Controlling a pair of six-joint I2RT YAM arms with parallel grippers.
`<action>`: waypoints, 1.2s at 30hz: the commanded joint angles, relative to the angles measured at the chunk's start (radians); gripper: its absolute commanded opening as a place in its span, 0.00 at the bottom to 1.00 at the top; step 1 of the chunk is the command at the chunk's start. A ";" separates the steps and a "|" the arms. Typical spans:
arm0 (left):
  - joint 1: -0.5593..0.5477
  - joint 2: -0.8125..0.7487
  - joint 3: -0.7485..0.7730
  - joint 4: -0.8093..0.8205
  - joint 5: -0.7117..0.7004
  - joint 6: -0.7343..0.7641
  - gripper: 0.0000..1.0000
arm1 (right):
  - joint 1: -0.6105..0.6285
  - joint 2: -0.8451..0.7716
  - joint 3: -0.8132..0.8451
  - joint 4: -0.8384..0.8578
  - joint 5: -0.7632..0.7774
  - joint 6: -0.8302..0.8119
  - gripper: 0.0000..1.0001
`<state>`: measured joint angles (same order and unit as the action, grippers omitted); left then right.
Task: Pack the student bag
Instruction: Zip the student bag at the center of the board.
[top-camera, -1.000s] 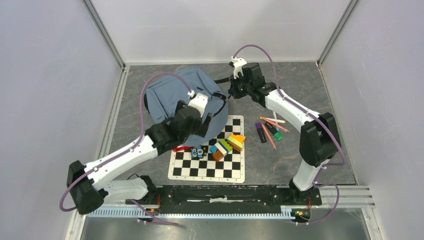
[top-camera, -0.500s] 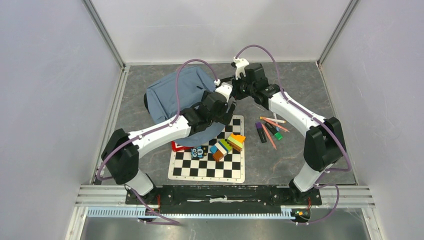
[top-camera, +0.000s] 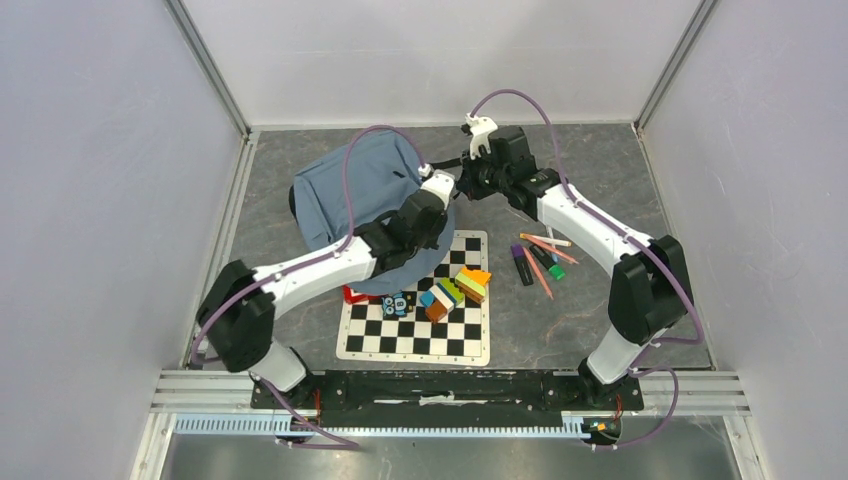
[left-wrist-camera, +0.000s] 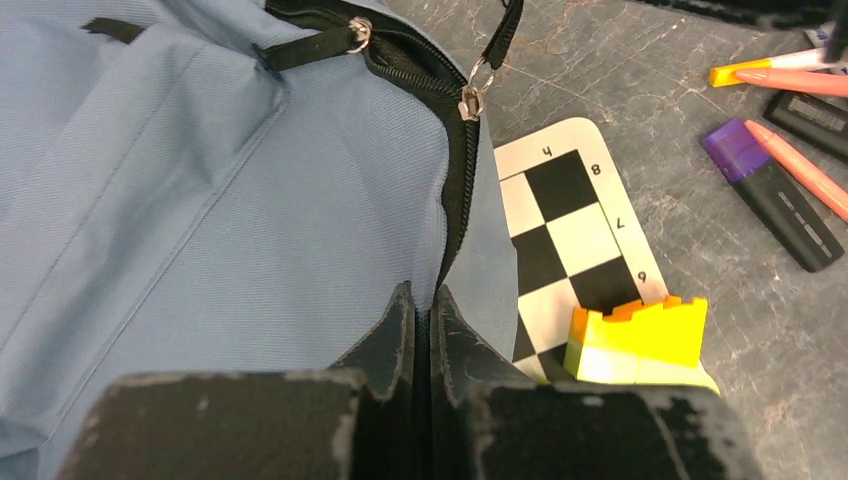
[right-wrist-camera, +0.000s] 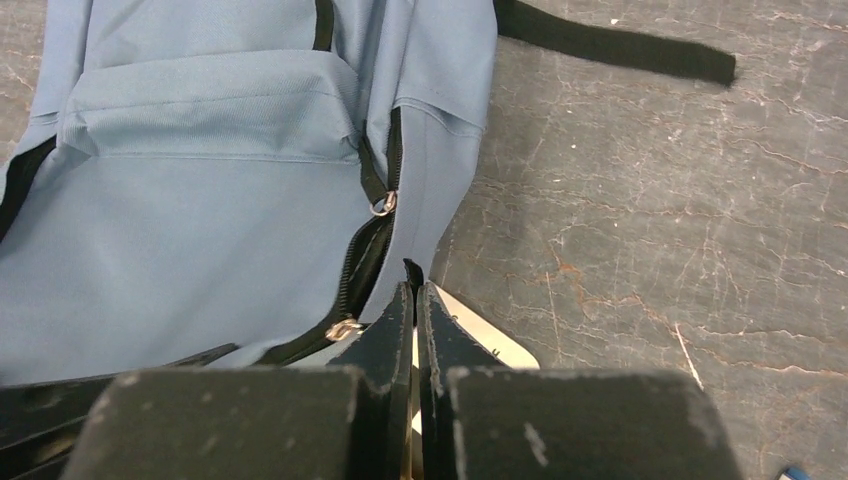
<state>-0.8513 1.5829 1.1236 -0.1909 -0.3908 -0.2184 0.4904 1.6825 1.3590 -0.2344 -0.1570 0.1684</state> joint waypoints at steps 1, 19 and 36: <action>-0.003 -0.185 -0.060 -0.057 0.030 0.077 0.02 | -0.012 -0.011 0.079 0.099 0.085 -0.029 0.00; 0.000 -0.423 -0.044 -0.393 0.145 0.113 0.02 | -0.003 0.292 0.256 0.128 0.151 -0.023 0.00; 0.220 -0.277 0.148 -0.526 0.316 -0.297 1.00 | -0.003 0.344 0.372 0.134 -0.150 -0.038 0.82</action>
<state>-0.7277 1.2881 1.2137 -0.6796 -0.1677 -0.2867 0.4843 2.0075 1.6459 -0.1547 -0.1852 0.1287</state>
